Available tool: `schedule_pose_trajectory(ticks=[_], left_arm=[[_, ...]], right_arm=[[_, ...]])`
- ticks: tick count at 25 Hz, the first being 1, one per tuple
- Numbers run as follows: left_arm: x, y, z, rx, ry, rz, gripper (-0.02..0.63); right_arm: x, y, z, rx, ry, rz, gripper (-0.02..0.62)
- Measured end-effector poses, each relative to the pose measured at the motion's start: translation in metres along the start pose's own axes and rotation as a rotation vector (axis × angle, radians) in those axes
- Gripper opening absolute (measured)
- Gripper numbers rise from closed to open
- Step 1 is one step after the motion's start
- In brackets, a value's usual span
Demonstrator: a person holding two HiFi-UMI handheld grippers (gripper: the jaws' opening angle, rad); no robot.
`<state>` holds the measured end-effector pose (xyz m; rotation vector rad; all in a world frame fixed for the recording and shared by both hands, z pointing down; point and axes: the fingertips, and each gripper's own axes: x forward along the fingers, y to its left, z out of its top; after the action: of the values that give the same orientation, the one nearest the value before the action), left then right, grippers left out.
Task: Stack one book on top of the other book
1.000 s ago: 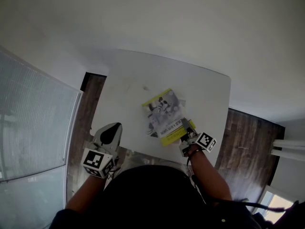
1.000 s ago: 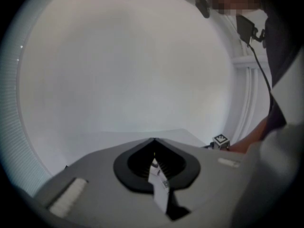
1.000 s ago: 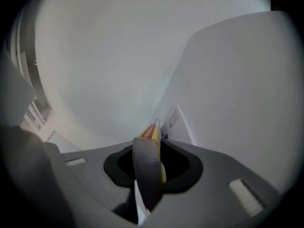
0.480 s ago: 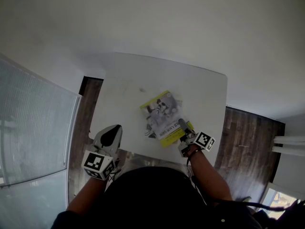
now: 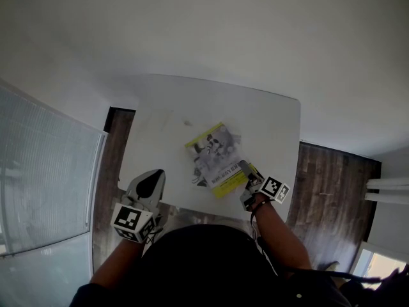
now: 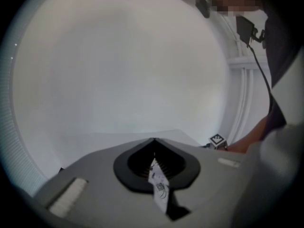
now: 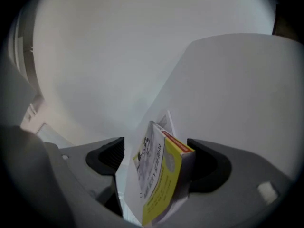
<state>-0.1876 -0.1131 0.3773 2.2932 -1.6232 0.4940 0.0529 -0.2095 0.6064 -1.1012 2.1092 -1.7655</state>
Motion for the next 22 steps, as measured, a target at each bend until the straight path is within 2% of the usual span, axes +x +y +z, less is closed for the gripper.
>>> schedule_pose_trajectory(ticks=[5, 15, 22], left_arm=[[0.005, -0.001, -0.003, 0.011, -0.010, -0.031, 0.003], [0.010, -0.008, 0.001, 0.018, -0.007, -0.070, 0.003], [0.017, -0.011, 0.006, 0.055, -0.016, -0.112, 0.003]], right_arm=[[-0.014, -0.019, 0.015, -0.012, -0.078, -0.093, 0.410], [-0.039, -0.024, 0.030, -0.022, -0.178, -0.134, 0.410], [-0.065, -0.035, 0.040, -0.035, -0.268, -0.212, 0.408]])
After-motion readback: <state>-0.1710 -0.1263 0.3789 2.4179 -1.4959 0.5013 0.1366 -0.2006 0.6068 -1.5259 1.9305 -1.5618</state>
